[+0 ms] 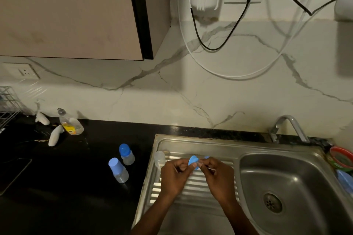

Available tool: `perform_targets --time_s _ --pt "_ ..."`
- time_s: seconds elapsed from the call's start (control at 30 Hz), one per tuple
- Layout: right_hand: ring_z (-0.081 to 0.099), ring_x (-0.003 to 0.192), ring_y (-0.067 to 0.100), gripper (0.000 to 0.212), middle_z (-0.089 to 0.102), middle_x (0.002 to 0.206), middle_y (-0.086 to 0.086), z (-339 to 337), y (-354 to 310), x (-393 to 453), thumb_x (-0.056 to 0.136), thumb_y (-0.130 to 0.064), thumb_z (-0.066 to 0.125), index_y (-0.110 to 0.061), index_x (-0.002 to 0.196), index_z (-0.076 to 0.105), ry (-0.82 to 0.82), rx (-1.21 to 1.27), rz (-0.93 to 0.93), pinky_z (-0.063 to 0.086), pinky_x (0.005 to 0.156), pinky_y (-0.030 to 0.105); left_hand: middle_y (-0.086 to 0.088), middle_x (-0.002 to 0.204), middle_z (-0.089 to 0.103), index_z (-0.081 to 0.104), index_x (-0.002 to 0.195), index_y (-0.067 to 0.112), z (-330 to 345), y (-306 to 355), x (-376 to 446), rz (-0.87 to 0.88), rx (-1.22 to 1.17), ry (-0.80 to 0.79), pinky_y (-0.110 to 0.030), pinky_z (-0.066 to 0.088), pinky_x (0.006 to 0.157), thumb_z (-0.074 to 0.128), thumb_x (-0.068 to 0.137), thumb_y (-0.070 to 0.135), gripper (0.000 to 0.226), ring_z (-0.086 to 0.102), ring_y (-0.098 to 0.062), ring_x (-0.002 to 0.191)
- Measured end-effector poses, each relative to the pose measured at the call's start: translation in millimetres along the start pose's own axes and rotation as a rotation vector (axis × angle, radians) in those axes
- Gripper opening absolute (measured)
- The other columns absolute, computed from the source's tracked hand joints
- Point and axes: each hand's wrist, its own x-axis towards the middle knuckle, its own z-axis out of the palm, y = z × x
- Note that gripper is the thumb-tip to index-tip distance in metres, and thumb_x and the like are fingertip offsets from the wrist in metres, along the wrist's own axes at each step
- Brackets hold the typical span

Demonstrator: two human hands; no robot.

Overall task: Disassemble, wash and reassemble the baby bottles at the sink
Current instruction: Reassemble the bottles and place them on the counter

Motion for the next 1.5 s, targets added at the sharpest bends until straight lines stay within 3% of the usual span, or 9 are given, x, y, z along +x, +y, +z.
perform_targets --time_s 0.13,0.27,0.63,0.73,0.87,1.07,1.17,1.3,1.5 --pt "0.068 0.080 -0.008 0.009 0.072 0.087 -0.029 11 5 -5 0.091 -0.028 0.075 -0.034 0.086 0.073 0.000 -0.015 0.053 0.056 0.071 0.023 -0.001 0.069 0.074 0.079 0.076 0.019 -1 -1 -2 -0.074 -0.042 0.051 -0.037 0.059 0.071 0.082 0.084 0.044 0.026 0.072 -0.018 0.068" --pt "0.058 0.061 -0.006 0.009 0.069 0.075 -0.018 21 -3 -12 0.092 -0.019 0.074 -0.028 0.093 0.072 0.073 -0.147 0.000 0.037 0.062 0.002 -0.013 0.074 0.073 0.076 0.078 0.008 5 -2 -2 -0.213 -0.218 0.110 -0.042 0.063 0.074 0.083 0.083 0.036 0.029 0.075 -0.027 0.075" --pt "0.047 0.049 -0.002 0.013 0.051 0.062 -0.020 28 -5 -13 0.094 -0.015 0.071 -0.025 0.087 0.066 0.071 -0.178 -0.006 0.028 0.054 0.003 -0.014 0.100 0.077 0.080 0.098 0.012 6 4 -2 -0.417 -0.480 0.058 -0.040 0.062 0.083 0.077 0.089 0.028 0.019 0.075 -0.024 0.098" --pt "0.060 0.058 0.002 0.015 0.062 0.066 -0.014 23 1 -7 0.096 -0.019 0.070 -0.028 0.085 0.063 0.001 -0.098 0.042 0.043 0.055 0.014 -0.016 0.096 0.076 0.080 0.095 0.014 1 -2 1 -0.368 -0.377 0.015 -0.045 0.061 0.084 0.079 0.087 0.033 0.020 0.074 -0.029 0.098" --pt "0.073 0.086 0.004 0.010 0.076 0.091 -0.016 17 8 4 0.091 -0.019 0.075 -0.025 0.085 0.071 -0.117 0.165 0.183 0.060 0.079 0.039 -0.021 0.077 0.070 0.074 0.082 0.005 -7 -14 4 -0.257 -0.240 0.018 -0.050 0.060 0.078 0.080 0.086 0.043 0.039 0.070 -0.033 0.076" --pt "0.061 0.058 -0.004 0.025 0.063 0.065 -0.023 24 -9 -16 0.085 -0.005 0.080 -0.022 0.071 0.068 0.025 -0.008 -0.009 0.040 0.059 0.005 -0.005 0.056 0.057 0.060 0.059 0.015 -5 -20 6 -0.411 -0.300 0.208 -0.029 0.046 0.061 0.079 0.086 0.035 0.039 0.052 -0.013 0.056" --pt "0.064 0.066 -0.003 0.029 0.068 0.073 -0.017 23 -1 -13 0.081 -0.002 0.081 -0.027 0.087 0.068 0.028 0.000 -0.020 0.046 0.065 0.006 -0.011 0.060 0.063 0.063 0.063 0.008 -15 -26 13 -0.360 -0.236 0.120 -0.041 0.055 0.069 0.081 0.084 0.035 0.038 0.061 -0.018 0.061" --pt "0.061 0.114 -0.003 0.061 0.065 0.124 -0.022 21 15 -6 0.077 -0.027 0.087 -0.030 0.132 0.062 -0.199 -0.012 -0.063 0.045 0.099 0.013 -0.018 0.078 0.075 0.075 0.086 0.000 -8 -14 11 -0.290 -0.210 0.032 -0.043 0.058 0.072 0.081 0.085 0.032 0.032 0.071 -0.027 0.071" --pt "0.067 0.098 0.000 0.049 0.067 0.113 -0.020 4 -5 40 0.080 -0.020 0.087 -0.033 0.123 0.068 -0.194 0.003 -0.174 0.046 0.084 0.005 -0.004 0.077 0.076 0.078 0.078 0.017 -11 10 31 -0.194 -0.214 -0.002 -0.034 0.056 0.071 0.084 0.083 0.019 0.008 0.071 -0.017 0.072"
